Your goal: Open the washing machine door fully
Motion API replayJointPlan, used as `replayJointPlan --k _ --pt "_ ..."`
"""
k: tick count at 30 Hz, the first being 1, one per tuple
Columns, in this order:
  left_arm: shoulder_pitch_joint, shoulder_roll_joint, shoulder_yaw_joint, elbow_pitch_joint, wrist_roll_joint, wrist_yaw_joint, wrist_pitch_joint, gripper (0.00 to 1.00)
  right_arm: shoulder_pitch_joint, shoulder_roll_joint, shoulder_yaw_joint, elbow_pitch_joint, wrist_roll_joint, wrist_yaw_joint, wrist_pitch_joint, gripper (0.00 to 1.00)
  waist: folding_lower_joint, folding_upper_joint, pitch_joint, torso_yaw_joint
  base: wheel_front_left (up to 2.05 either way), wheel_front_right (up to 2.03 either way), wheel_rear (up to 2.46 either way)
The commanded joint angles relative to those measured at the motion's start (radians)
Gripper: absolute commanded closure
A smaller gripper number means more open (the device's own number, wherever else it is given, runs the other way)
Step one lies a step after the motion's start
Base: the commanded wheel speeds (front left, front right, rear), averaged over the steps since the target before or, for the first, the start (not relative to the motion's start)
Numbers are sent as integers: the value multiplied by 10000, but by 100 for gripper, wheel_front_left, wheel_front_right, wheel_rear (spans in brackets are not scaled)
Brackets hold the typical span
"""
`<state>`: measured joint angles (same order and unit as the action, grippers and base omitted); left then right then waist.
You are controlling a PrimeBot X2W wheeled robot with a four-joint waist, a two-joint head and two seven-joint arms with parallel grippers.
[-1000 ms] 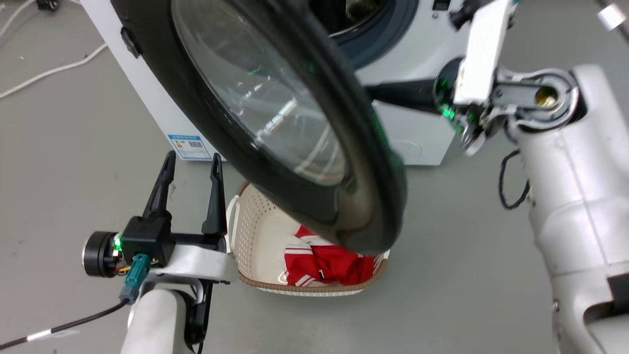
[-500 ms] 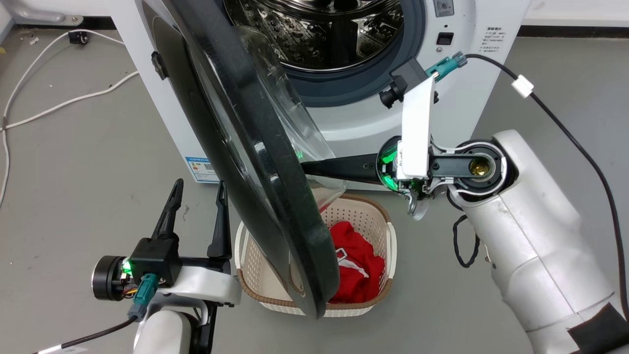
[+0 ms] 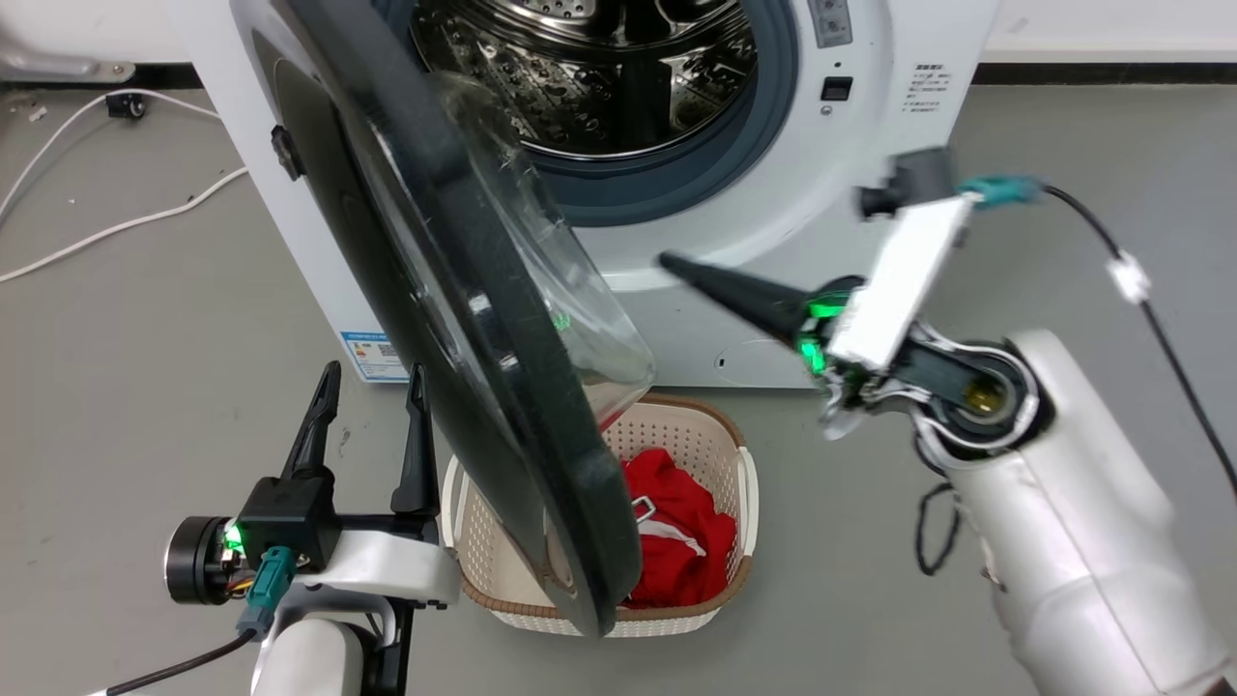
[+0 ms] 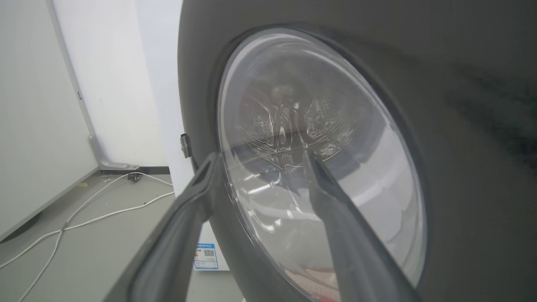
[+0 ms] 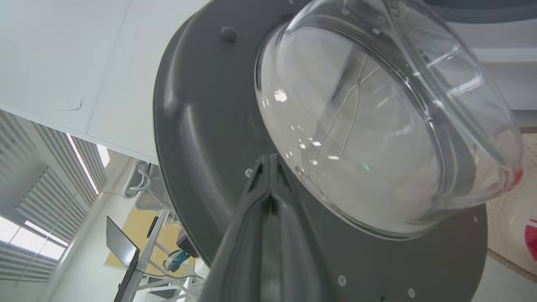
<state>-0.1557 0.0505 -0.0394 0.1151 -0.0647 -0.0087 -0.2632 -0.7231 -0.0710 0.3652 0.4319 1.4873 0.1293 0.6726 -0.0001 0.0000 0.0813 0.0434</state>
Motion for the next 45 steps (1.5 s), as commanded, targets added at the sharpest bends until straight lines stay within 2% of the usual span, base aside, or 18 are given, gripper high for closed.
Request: replayJointPlan --k 1,2,3,4,9,17,23,26,29,32,34,38,45 --pt "115 -4 39 -4 25 8 -23 0 291 -97 -244 -97 -61 25 -407 98 1 0 -56 -60 0 0 0" --pt "134 -4 65 4 56 -2 -23 0 473 -128 -450 -166 -136 25 -815 60 1 0 -87 -97 0 0 0" --pt "166 -6 84 22 80 -13 -23 0 649 -191 -689 -204 -273 25 -1336 17 1 0 -131 -130 0 0 0" --pt "217 -6 110 32 77 -17 -23 0 819 -296 -886 -215 -524 25 -1888 0 1 0 -172 -159 0 0 0" --pt "372 -4 212 61 52 3 -23 0 1837 -342 -1819 -360 -1280 25 -4385 0 1 0 -321 -283 0 0 0" --pt "493 -4 367 59 151 -60 -23 0 3512 -366 -2576 -824 -2780 25 -7075 0 1 0 -365 -437 0 0 0" --pt "499 -4 473 44 177 -77 -23 0 4450 -753 -3034 -1252 -5572 25 -8998 0 1 0 -395 -482 0 0 0" --pt "540 -6 505 29 171 -60 -23 0 4844 -829 -3687 -1716 -7738 25 -9309 0 1 0 -438 -505 0 0 0" --pt "558 -4 540 17 179 -52 -23 0 5278 -500 -4437 -2545 -10105 24 -9364 0 1 0 -462 -529 0 0 0" --pt "555 -4 592 2 223 -80 -23 0 5688 -149 -4767 -3585 -12290 24 -9370 0 1 0 -470 -565 0 0 0" --pt "516 -4 630 1 270 -99 -23 0 5984 28 -4767 -4097 -13312 12 -9341 0 1 0 -468 -569 0 0 0" --pt "485 -4 700 4 317 -145 -23 0 6461 191 -4676 -4605 -14432 12 -9087 0 1 0 -503 -575 0 0 0" --pt "512 -4 687 36 367 -207 -23 0 7134 217 -4473 -4091 -14159 12 -9034 0 1 0 -571 -500 0 0 0"
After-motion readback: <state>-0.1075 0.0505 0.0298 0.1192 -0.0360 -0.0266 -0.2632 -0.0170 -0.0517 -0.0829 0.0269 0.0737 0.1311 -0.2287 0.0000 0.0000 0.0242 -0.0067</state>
